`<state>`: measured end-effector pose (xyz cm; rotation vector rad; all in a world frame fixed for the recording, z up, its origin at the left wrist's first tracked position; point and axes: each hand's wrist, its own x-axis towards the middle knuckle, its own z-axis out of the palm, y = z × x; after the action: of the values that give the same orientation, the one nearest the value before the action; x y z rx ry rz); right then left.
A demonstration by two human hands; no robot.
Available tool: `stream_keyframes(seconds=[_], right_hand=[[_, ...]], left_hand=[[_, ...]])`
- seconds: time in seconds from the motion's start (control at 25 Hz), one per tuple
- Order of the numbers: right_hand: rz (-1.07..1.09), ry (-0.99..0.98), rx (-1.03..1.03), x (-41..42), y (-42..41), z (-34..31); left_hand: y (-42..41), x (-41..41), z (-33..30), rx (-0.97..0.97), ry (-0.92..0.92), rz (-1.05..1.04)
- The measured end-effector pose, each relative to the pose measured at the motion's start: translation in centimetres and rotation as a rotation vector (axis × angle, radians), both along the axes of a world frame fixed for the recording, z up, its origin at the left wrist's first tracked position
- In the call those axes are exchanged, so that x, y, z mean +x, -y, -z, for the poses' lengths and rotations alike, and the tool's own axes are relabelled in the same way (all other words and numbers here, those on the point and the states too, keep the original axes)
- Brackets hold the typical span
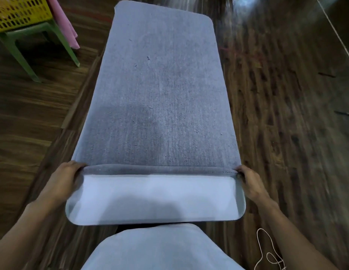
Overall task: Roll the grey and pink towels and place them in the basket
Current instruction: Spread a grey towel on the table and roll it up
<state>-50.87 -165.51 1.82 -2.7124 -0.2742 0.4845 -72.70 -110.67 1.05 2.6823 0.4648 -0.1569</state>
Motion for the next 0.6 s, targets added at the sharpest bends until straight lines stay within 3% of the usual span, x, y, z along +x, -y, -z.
stream_keyframes(seconds=[0.16, 0.28, 0.44, 0.6], right_hand=[[0.185, 0.084, 0.011, 2.5, -1.8, -0.3], [0.157, 0.255, -0.202, 1.5, -2.8, 0.1], [0.142, 0.277, -0.064, -2.1, -3.0, 1.3], [0.109, 0.23, -0.043, -1.0, -2.7, 1.8]], left_hand=[[-0.2, 3.1, -1.1, -0.124, 0.115, -0.205], [0.9, 3.2, -0.5, 0.102, 0.189, -0.119], [4.1, 0.4, 1.1, 0.268, 0.206, -0.14], [4.4, 0.8, 0.8, -0.029, 0.11, -0.273]])
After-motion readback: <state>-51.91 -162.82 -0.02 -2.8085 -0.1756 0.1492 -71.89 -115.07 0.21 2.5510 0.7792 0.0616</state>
